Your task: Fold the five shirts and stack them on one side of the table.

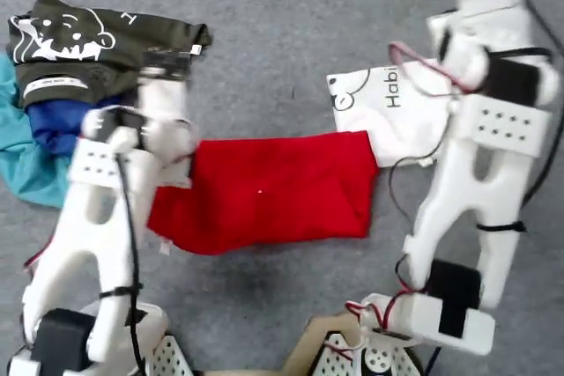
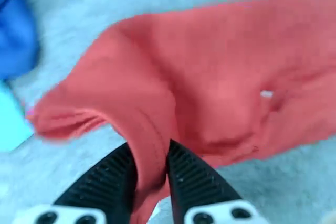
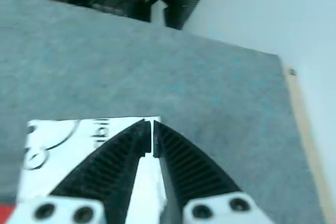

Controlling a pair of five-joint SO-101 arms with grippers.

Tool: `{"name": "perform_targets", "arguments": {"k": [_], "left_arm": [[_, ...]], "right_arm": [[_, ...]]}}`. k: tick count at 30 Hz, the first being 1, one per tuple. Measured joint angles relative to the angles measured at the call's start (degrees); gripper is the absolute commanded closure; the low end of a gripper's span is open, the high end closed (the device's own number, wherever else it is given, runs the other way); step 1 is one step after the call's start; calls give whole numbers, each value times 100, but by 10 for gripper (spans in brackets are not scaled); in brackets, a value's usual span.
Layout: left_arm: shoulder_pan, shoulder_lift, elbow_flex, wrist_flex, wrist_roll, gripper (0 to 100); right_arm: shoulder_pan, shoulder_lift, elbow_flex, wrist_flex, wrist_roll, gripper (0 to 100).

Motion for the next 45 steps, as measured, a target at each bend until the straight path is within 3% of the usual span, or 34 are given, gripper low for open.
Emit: {"name": "perform_targets", "arguments": {"k": [10,21,28,33,35,40,45], "left_arm": [[1925,1257,-1143,-598,589,972],[2971,3490,-3437,-826,835,971],[2998,4580,-4826,-492,1345,959],[2998,5020,-5582,35,1415,732],[3024,5073,-5846,334,1626,709],[2716,5073,-6787,844,2119,752],[1415,5073,-7982,1415,2171,955]], "right_arm": [[1547,62,-765,0,343,982],[2022,62,-809,0,571,982],[2022,62,-809,0,633,981],[2022,62,-809,0,633,980],[2022,62,-809,0,633,980],[1873,105,-818,167,633,980],[941,123,-695,1116,633,980]]}}
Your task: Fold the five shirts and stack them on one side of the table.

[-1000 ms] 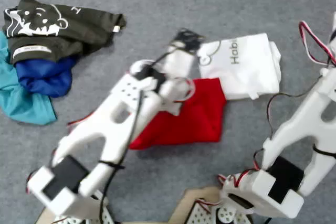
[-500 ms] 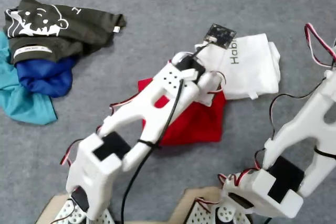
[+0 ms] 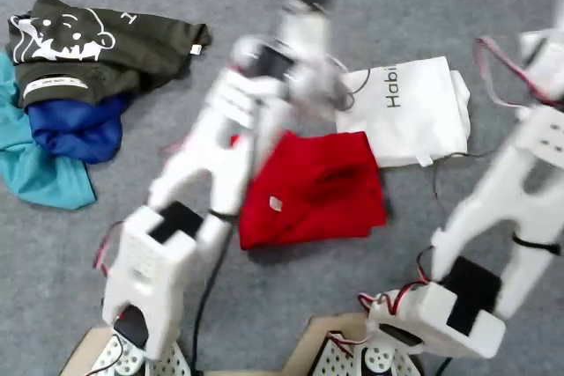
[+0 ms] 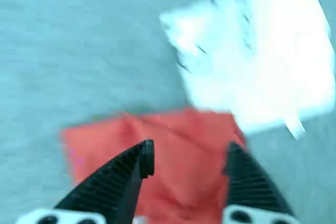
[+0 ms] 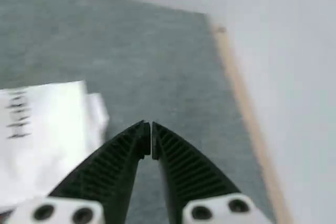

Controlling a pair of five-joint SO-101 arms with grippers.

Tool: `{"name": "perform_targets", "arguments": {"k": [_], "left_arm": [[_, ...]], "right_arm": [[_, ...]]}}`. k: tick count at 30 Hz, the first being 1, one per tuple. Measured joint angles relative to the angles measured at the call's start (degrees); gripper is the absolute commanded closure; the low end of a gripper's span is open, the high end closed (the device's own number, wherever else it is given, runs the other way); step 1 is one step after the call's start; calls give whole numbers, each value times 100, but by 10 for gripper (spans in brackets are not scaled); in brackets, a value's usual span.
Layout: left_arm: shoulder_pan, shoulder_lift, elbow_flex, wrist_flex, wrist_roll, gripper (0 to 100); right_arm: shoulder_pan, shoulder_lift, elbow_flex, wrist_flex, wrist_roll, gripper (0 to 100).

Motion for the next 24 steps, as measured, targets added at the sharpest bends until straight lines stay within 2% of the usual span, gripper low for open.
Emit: {"name": "perform_targets", "arguments": {"k": [1,4,8,11,14,18,24], "left_arm": [[-325,-9,-141,105,0,980],[-1292,-18,-123,308,-123,974],[-2330,-18,747,325,-316,971],[-2620,-18,1644,325,-352,971],[-2664,-431,2593,114,-352,971],[-2664,-1697,4615,-1090,-492,972],[-2664,-4352,8668,-4202,-1011,971]], "right_arm": [[-229,0,9,211,0,980],[-1055,0,88,835,0,982],[-2330,220,387,1468,-9,983],[-3262,598,756,1635,-290,983],[-3895,1073,1116,1679,-510,983],[-4229,1609,1345,1679,-571,983],[-4484,1916,1380,1802,-721,984]]}}
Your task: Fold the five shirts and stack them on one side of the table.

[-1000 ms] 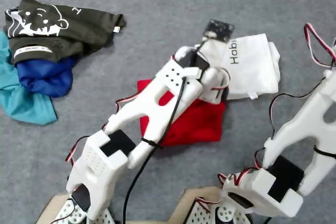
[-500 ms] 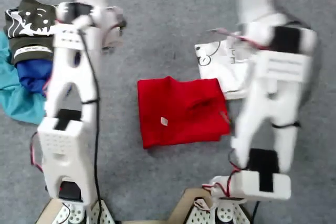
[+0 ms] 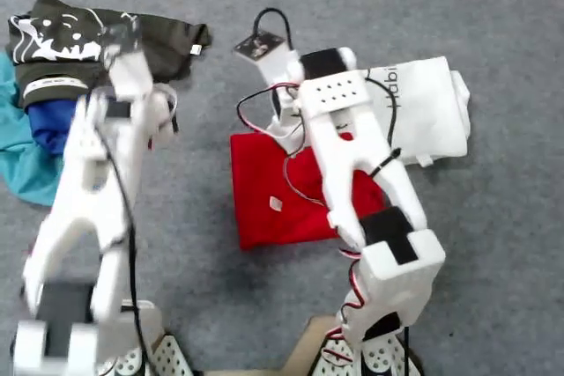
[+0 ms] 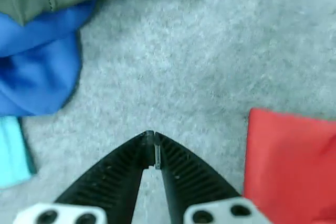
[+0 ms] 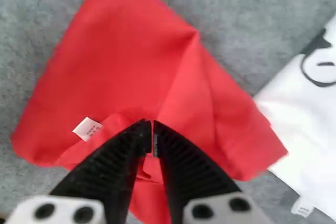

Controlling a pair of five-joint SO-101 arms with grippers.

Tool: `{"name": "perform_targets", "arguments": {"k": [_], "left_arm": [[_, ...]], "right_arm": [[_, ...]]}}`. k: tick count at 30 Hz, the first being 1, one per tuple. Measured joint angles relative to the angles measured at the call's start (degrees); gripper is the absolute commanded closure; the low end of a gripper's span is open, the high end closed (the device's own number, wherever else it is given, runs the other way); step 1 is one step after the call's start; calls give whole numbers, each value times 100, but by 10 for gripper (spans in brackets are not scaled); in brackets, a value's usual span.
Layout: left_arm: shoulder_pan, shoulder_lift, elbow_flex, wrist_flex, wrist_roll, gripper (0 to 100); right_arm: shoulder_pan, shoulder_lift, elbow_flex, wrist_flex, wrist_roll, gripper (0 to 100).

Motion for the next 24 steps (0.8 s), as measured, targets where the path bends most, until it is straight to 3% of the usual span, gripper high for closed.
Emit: {"name": "perform_targets", "arguments": {"k": [4,7,13,19,24], "left_arm": [[0,-659,1758,-1574,-26,971],[149,-624,2163,-2224,-26,971],[308,-44,2163,-2426,-26,971],[316,114,2136,-2426,-35,971],[316,141,2136,-2426,-79,971]], "right_arm": [[-35,316,44,0,0,984],[53,651,70,0,0,984],[923,1204,-35,-53,0,984],[1697,1662,-1327,-62,229,984],[1864,1881,-2567,-62,246,984]]}}
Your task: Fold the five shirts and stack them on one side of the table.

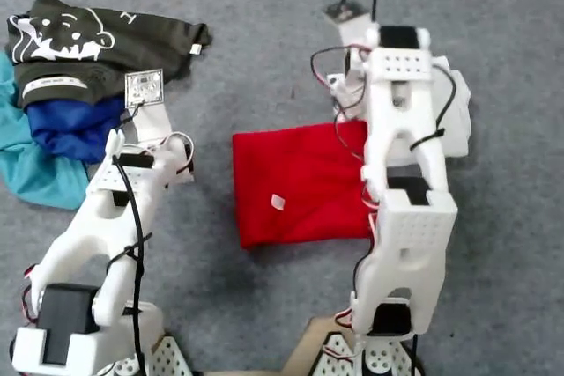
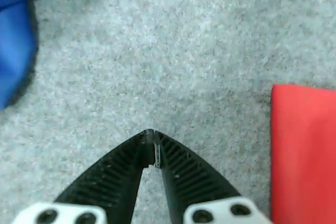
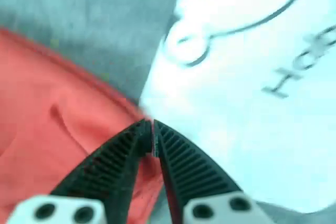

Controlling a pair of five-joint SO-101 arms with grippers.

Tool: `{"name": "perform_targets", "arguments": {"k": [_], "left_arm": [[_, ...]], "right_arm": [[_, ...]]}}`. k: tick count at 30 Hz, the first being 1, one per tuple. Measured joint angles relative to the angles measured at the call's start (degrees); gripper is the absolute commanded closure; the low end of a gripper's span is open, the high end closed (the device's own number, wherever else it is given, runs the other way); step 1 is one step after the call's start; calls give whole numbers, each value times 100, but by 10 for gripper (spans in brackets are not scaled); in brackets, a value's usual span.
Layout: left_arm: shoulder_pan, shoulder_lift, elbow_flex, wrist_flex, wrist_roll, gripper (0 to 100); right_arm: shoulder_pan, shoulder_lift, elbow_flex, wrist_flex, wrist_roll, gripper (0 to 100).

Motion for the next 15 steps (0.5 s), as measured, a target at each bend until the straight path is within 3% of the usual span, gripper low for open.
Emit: {"name": "perform_targets", "arguments": {"k": [7,15], "left_arm": [[0,0,0,0,0,971],[0,0,0,0,0,971]], "right_arm": [[-229,141,-879,730,404,984],[-941,79,-976,1125,237,984]]}}
